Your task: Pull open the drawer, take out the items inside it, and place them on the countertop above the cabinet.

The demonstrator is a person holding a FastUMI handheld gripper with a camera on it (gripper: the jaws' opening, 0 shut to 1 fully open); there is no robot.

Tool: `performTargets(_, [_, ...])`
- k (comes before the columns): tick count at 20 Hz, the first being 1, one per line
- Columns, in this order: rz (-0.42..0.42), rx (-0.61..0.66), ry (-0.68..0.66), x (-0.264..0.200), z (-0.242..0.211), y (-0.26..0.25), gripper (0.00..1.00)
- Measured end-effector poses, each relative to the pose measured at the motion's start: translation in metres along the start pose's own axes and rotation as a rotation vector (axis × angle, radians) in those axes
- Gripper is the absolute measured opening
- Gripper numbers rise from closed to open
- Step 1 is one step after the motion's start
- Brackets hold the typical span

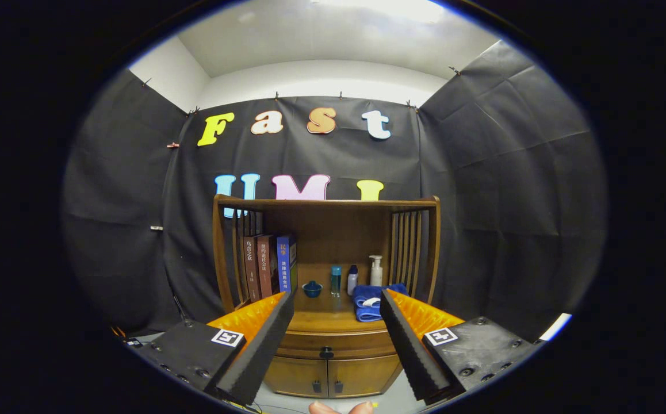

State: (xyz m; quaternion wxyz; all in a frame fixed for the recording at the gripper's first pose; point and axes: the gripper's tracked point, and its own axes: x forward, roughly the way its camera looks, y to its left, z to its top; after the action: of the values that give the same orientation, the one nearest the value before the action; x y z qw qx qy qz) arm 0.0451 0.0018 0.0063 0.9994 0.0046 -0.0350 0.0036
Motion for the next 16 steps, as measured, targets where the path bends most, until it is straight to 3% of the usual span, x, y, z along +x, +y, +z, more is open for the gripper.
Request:
performTargets(8, [0.048, 0.036, 0.027, 0.067, -0.053, 0.008, 0.99])
performTargets(16, [0.025, 0.037, 0.187, 0.118, -0.198, 0.010, 0.99])
